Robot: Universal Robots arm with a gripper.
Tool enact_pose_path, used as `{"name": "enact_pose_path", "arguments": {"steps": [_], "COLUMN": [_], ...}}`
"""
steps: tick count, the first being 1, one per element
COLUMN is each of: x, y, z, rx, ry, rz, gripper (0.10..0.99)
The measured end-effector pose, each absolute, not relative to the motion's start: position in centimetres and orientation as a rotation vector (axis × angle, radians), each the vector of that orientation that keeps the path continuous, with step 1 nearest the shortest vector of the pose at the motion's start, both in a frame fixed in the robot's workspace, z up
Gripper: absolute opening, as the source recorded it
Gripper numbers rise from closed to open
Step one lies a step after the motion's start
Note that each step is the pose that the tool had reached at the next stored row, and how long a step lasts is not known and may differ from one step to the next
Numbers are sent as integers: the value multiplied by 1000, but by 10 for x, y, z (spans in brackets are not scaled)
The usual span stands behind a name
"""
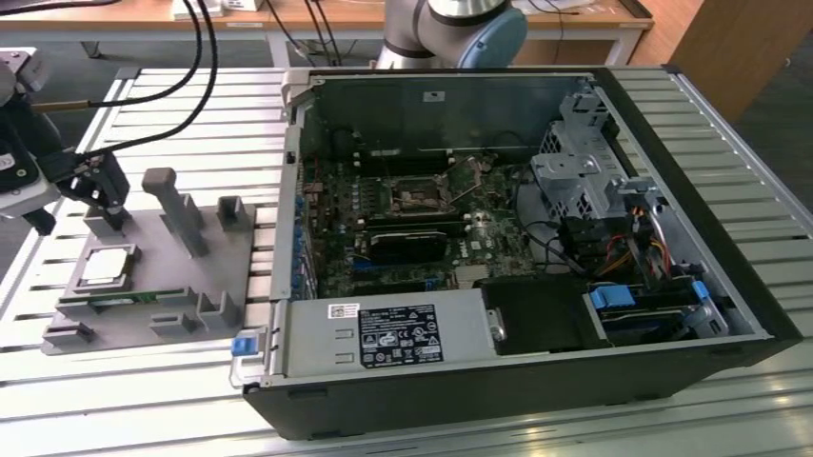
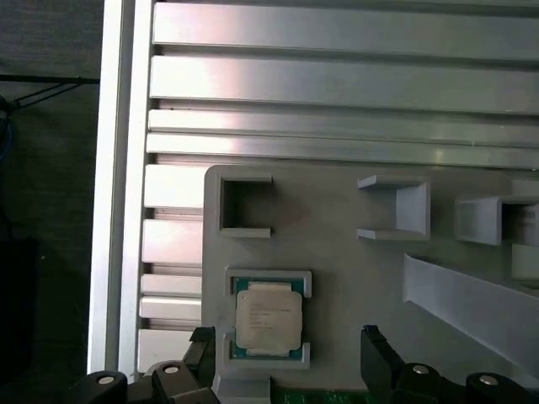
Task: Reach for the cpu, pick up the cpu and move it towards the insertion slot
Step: 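Pick up the cpu and move it towards the insertion slot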
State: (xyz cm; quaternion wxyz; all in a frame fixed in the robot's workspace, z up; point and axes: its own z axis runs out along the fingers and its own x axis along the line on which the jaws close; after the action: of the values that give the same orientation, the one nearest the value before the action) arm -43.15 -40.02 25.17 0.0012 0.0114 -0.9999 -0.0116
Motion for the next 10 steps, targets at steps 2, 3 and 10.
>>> {"name": "enact_pose_path", "arguments": {"steps": [2, 3, 10], "x": [-432, -431, -432], "y": [-400, -401, -401], "z": [248, 246, 236], "rx": [36, 36, 92], "ry": [-3139, -3139, -3131], "rz": [-36, -36, -36], "gripper": [776, 776, 776]}}
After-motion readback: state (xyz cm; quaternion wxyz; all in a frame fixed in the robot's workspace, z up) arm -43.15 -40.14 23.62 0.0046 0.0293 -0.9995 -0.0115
